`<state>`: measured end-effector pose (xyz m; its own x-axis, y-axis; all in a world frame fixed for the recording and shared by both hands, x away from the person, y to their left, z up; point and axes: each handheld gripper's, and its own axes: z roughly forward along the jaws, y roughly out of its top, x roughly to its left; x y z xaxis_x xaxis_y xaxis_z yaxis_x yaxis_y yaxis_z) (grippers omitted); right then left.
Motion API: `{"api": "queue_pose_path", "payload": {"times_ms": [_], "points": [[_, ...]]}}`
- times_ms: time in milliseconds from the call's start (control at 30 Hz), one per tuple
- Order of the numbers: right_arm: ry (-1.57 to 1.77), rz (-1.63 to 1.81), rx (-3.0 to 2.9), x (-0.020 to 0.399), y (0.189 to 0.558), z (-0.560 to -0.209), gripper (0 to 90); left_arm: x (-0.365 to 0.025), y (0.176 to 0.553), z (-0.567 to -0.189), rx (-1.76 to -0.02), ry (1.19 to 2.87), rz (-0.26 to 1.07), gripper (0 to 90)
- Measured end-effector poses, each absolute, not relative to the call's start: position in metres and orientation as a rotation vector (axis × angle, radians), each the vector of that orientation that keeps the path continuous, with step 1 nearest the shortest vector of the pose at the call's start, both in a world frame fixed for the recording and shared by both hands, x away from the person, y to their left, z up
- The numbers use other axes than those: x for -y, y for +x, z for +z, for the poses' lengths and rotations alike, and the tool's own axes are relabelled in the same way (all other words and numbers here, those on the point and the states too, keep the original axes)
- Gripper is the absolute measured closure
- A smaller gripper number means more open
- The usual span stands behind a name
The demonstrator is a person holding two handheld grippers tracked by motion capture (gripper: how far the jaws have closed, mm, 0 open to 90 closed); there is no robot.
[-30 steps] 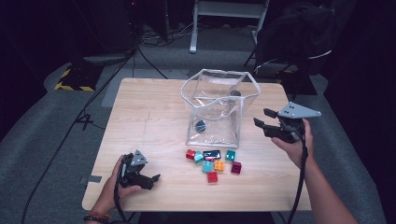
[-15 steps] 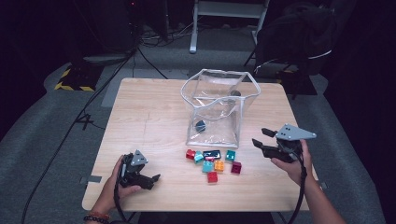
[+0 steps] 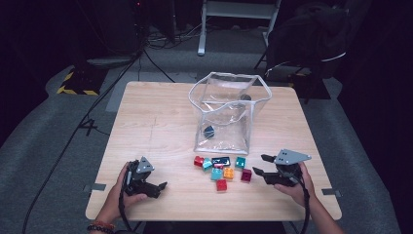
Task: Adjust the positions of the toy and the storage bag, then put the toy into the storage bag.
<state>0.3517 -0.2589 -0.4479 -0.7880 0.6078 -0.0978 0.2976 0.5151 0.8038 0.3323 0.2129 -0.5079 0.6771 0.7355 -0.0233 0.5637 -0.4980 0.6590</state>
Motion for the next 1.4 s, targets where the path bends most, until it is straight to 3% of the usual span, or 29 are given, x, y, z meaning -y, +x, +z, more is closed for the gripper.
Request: {"api": "queue_pose_path", "payload": {"times_ms": [367,800,1033,1167,1400], "points": [[0.707,1.161,-2.518,0.246,0.355,-0.486,36.6,-0.213,0.332,-0.508,-0.994,2.241,0.344,0.5],[0.718,1.127,-2.562,0.234,0.365,-0.504,34.2,-0.213,0.332,-0.508,-0.994,2.241,0.344,0.5],[0.714,1.15,-2.569,0.235,0.364,-0.504,39.5,-0.213,0.332,-0.508,-0.994,2.241,0.344,0.5],[0.696,1.162,-2.565,0.235,0.362,-0.504,46.9,-0.213,0.332,-0.508,-0.994,2.24,0.344,0.5],[0.699,1.157,-2.559,0.236,0.362,-0.504,47.5,-0.213,0.332,-0.508,-0.994,2.241,0.344,0.5]]}}
